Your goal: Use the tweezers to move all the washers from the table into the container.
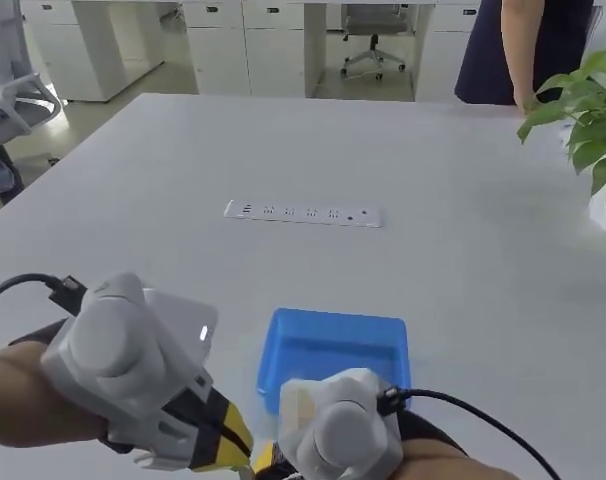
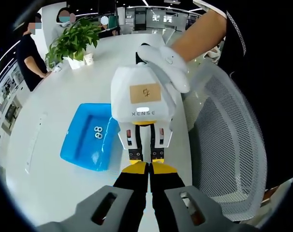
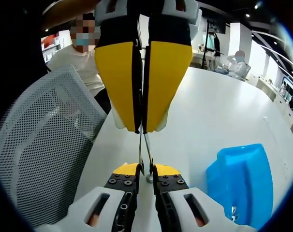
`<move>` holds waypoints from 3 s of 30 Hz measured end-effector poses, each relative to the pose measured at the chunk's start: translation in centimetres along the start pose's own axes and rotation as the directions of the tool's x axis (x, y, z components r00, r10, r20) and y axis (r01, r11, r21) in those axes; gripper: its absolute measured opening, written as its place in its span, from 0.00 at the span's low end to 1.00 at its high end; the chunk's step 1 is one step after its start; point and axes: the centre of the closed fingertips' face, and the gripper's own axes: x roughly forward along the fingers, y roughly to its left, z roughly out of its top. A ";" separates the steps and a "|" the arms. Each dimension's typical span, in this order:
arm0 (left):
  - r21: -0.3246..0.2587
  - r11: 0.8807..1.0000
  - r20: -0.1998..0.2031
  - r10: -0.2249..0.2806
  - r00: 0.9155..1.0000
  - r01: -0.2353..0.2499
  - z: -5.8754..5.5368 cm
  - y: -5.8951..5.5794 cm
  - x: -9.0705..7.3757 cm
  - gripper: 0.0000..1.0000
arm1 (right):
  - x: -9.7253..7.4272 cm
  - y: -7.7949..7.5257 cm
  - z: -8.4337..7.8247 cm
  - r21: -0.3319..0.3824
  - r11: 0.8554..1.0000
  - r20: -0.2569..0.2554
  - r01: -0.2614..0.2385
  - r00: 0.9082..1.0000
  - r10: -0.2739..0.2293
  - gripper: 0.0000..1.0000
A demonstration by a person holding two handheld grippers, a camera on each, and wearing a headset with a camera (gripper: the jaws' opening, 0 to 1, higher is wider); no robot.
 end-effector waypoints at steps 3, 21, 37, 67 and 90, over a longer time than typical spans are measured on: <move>0.000 1.000 -0.001 -0.001 1.000 0.001 0.0 0.0 0.1 0.04 | 0.0 0.0 -0.1 0.002 1.000 -0.002 -0.002 1.000 0.002 0.13; 0.005 1.000 0.008 -0.007 1.000 0.007 0.5 0.1 0.5 0.04 | -0.4 0.0 -0.4 0.019 1.000 0.006 0.003 1.000 -0.003 0.13; 0.013 1.000 0.002 -0.017 1.000 0.017 0.6 0.2 0.8 0.04 | -0.2 -0.2 -0.5 0.023 1.000 0.004 0.001 1.000 -0.001 0.14; 0.021 0.999 -0.002 -0.024 1.000 0.024 1.0 0.6 0.8 0.04 | -0.6 -0.1 -0.7 0.035 0.999 0.006 0.019 1.000 -0.019 0.09; 0.031 0.999 0.009 -0.031 0.999 0.031 2.8 0.7 -0.8 0.04 | -2.7 -0.2 0.7 0.016 0.999 0.016 0.032 0.999 -0.033 0.09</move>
